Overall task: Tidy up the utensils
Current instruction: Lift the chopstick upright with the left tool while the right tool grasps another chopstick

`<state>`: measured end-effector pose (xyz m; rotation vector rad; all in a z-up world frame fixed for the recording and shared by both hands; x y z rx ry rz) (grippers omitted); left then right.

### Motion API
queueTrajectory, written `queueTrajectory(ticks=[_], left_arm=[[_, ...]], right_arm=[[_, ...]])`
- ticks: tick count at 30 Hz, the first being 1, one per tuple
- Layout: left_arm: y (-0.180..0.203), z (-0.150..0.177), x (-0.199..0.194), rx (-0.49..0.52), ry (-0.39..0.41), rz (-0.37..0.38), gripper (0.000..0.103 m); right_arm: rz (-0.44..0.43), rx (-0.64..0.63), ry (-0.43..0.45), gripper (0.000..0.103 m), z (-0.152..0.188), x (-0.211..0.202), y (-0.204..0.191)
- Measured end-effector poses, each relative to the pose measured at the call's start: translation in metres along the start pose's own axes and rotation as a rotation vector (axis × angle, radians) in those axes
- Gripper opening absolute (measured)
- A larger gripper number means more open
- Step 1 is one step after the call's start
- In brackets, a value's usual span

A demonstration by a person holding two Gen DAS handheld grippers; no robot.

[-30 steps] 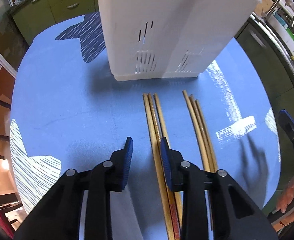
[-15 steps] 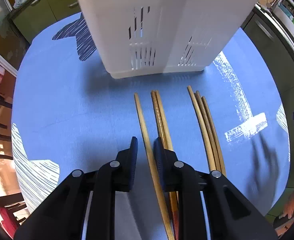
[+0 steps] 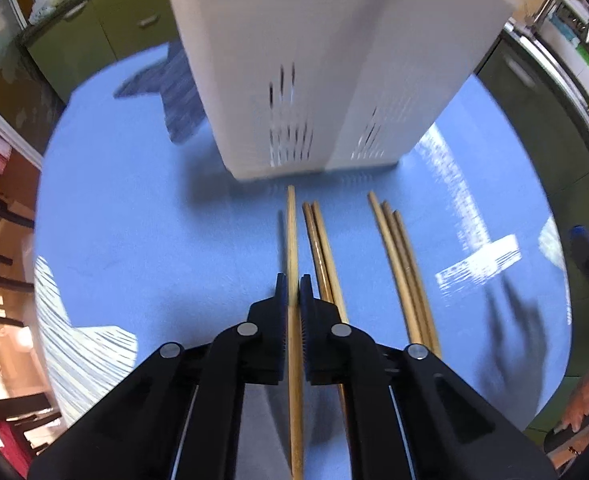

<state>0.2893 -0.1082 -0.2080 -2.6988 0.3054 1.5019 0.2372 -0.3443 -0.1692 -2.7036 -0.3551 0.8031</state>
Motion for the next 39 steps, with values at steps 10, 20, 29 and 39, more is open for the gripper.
queueTrajectory(ticks=[10, 20, 29, 39], left_arm=[[-0.008, -0.011, -0.095, 0.032, 0.26, 0.006, 0.006], [-0.028, 0.006, -0.157, 0.027, 0.471, 0.002, 0.006], [-0.035, 0.014, -0.167, 0.027, 0.518, 0.017, 0.006], [-0.038, 0.015, -0.171, 0.036, 0.536, 0.016, 0.006]], right_arm=[[-0.025, -0.061, -0.084, 0.043, 0.006, 0.019, -0.025], [0.04, -0.121, -0.283, 0.042, 0.026, 0.073, -0.036], [0.049, -0.158, -0.4, 0.017, 0.042, 0.111, -0.054], [0.072, -0.21, -0.44, 0.012, 0.055, 0.123, -0.07]])
Point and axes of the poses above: each gripper's, at about its wrist camera, not at the fingertips, and x roughly the way its jaws point, y to its right, z to its underside, the point moved 6 cm from there along x, roughly the way its jaws point, and after that the axes turned 12 degrees about y, right-handed, at the moved point
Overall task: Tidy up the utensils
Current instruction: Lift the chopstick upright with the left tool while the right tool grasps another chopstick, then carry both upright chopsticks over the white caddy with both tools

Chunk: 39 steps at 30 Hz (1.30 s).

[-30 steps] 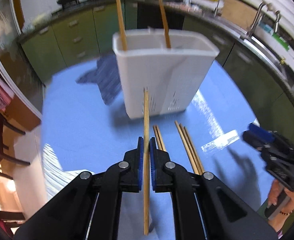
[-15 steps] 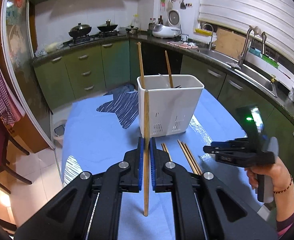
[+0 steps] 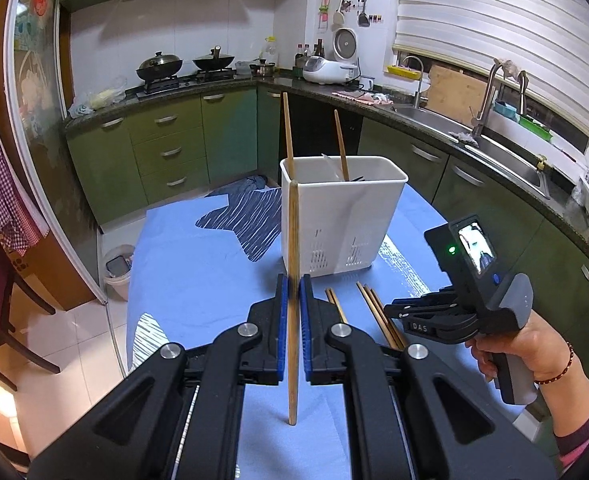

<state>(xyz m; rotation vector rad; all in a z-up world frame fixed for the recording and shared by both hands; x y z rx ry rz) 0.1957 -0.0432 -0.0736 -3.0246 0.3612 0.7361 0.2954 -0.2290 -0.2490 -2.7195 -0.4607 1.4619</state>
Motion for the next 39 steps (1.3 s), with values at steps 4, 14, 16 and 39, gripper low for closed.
queueTrajectory(ticks=[4, 14, 16, 39], left_arm=[[0.0, 0.0, -0.001, 0.005, 0.004, 0.0, 0.006], [-0.002, 0.0, -0.003, 0.013, 0.001, 0.008, 0.006], [-0.002, 0.0, -0.002, 0.015, 0.0, 0.009, 0.006], [0.008, -0.017, -0.018, 0.048, 0.034, 0.009, 0.006]], right_arm=[[0.015, -0.017, -0.015, 0.012, -0.002, 0.003, -0.005], [0.052, -0.048, 0.019, 0.006, -0.009, 0.003, -0.013], [0.026, -0.03, 0.051, 0.006, -0.012, -0.01, -0.012], [-0.105, 0.005, 0.45, 0.006, -0.015, -0.192, -0.004]])
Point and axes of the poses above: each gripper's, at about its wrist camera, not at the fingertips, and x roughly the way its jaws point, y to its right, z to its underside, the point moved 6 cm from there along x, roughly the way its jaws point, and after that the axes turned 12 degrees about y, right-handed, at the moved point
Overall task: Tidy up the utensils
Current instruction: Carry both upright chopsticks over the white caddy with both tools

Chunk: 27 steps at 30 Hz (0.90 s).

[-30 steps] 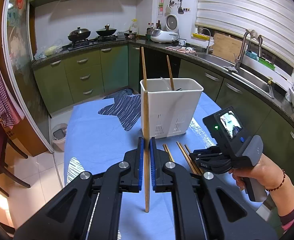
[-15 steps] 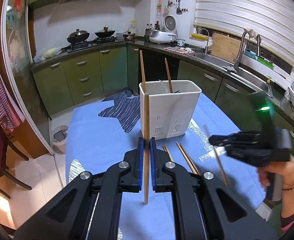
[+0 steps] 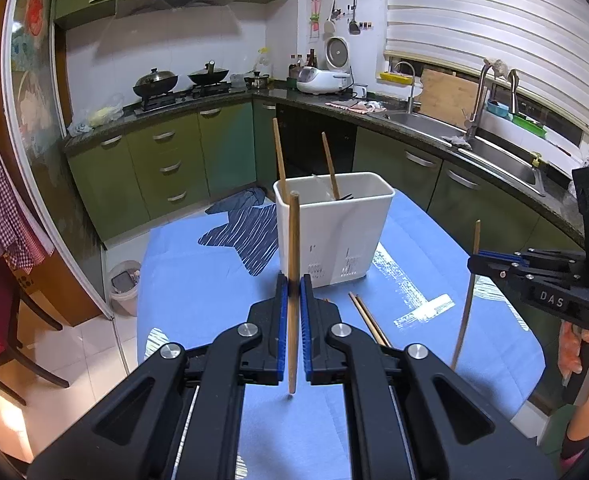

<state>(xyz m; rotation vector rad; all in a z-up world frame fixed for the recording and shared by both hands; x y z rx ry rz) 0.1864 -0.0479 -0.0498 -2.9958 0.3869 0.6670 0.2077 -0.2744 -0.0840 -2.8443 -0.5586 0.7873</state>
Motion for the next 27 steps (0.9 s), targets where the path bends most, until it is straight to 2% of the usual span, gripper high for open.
queueTrajectory(ticks=[8, 18, 22, 27], left_arm=[[0.008, -0.038, -0.009, 0.019, 0.051, 0.023, 0.006], [0.022, -0.132, -0.016, 0.047, 0.188, 0.035, 0.006], [0.027, -0.165, -0.009, 0.045, 0.244, 0.03, 0.006], [0.026, -0.186, 0.012, 0.037, 0.275, -0.002, 0.006]], right_arm=[[-0.008, -0.007, 0.086, 0.006, -0.045, -0.02, -0.002], [-0.009, -0.047, 0.167, 0.006, -0.123, -0.043, -0.008], [-0.006, -0.067, 0.175, 0.006, -0.137, -0.047, -0.01], [-0.003, -0.079, 0.179, 0.006, -0.145, -0.048, -0.009]])
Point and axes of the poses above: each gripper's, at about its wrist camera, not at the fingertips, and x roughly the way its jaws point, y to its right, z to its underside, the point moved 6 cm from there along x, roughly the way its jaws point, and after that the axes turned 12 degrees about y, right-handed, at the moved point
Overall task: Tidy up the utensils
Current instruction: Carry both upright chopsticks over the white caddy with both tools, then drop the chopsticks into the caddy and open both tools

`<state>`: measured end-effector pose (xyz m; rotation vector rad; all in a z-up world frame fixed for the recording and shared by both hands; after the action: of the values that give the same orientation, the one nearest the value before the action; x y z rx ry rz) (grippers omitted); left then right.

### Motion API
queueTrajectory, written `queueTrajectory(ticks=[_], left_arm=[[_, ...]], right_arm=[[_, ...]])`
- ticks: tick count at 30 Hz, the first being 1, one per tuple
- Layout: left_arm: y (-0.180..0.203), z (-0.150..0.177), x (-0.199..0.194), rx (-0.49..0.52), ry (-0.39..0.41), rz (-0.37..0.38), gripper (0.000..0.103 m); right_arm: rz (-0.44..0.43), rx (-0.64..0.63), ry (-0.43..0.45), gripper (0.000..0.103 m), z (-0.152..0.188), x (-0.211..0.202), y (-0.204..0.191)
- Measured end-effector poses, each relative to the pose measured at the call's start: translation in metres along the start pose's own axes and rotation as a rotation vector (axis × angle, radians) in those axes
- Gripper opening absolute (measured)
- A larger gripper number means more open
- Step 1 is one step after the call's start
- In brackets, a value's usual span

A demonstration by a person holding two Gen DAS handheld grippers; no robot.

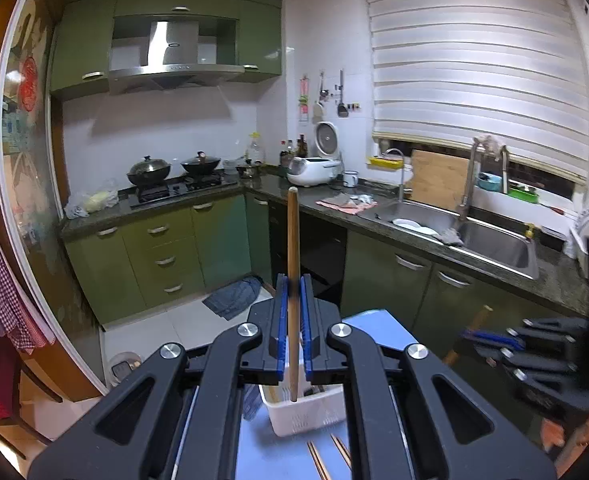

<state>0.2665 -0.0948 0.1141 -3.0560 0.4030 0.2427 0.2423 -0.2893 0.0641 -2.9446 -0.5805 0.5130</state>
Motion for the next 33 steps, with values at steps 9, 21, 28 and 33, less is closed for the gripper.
queueTrajectory(ticks=[9, 21, 28, 33], left_arm=[[-0.011, 0.047, 0.062, -0.022, -0.105, -0.037, 0.006], [-0.026, 0.096, 0.066, -0.023, -0.194, -0.032, 0.02], [-0.034, 0.093, 0.028, -0.022, -0.158, -0.029, 0.031], [-0.034, 0.101, 0.005, -0.01, -0.169, -0.01, 0.032]], right_arm=[[0.016, -0.014, 0.006, 0.006, -0.006, -0.007, 0.004], [0.033, 0.001, 0.028, 0.006, -0.037, 0.007, 0.007], [0.06, 0.048, 0.075, 0.006, -0.081, 0.038, 0.019], [0.092, 0.068, 0.064, 0.006, -0.094, 0.076, 0.032]])
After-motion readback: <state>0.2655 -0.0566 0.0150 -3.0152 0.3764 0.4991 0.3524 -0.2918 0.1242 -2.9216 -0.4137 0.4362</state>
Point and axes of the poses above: each gripper's, at about its wrist camera, not at the fingertips, and x roughly the way its jaws point, y to its right, z to its underside, the point moved 6 cm from there along x, roughly the way its jaws point, and after that the axes turned 12 degrees about y, right-handed, at the moved point
